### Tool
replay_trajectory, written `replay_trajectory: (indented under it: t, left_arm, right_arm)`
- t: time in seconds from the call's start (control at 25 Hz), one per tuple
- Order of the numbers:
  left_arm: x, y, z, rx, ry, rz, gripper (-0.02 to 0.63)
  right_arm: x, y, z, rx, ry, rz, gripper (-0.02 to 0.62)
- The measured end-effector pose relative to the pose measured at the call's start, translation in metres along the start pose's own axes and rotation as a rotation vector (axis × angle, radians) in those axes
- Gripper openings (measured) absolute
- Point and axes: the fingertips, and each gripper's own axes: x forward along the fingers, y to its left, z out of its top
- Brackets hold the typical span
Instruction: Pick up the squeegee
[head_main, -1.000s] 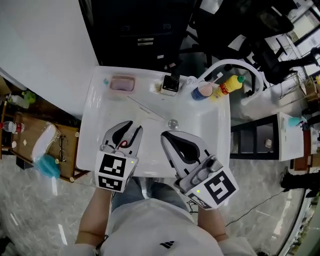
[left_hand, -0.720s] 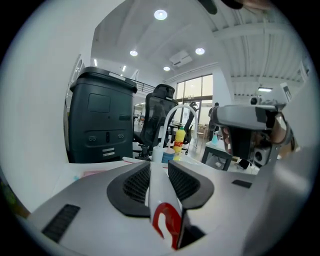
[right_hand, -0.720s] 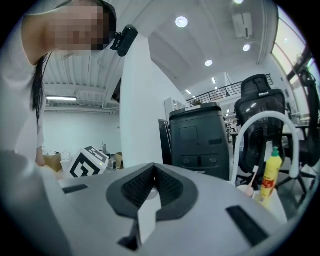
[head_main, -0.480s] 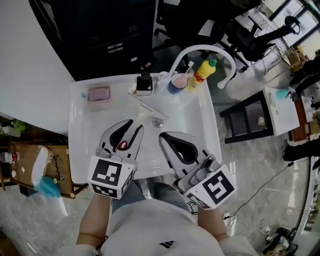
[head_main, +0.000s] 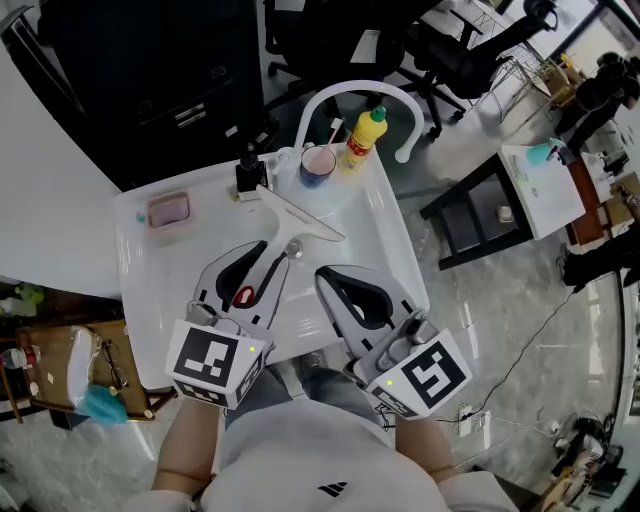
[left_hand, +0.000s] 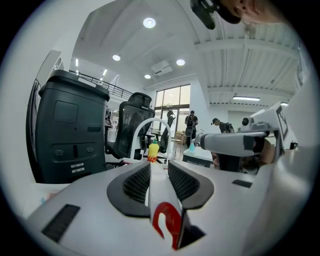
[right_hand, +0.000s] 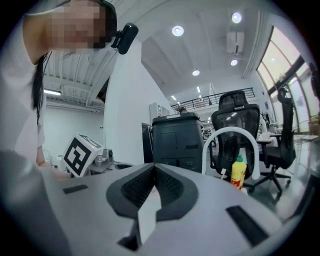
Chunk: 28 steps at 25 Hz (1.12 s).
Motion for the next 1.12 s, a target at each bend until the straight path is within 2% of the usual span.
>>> replay_trajectory:
  t: [0.68,1.12]
  left_arm:
    - [0.016,-0.060,0.026,0.067,-0.055,-0.200,0.118]
    - [0.007,-0.072,0.037,0.077,-0.072,-0.247,0.118]
  right_arm:
    - [-0.043,-0.027,-0.001,0.023,-0.025,-0.170,0.011]
    - [-0.049,-0.031,0.002,0.029,-0.035,-0.200,0.011]
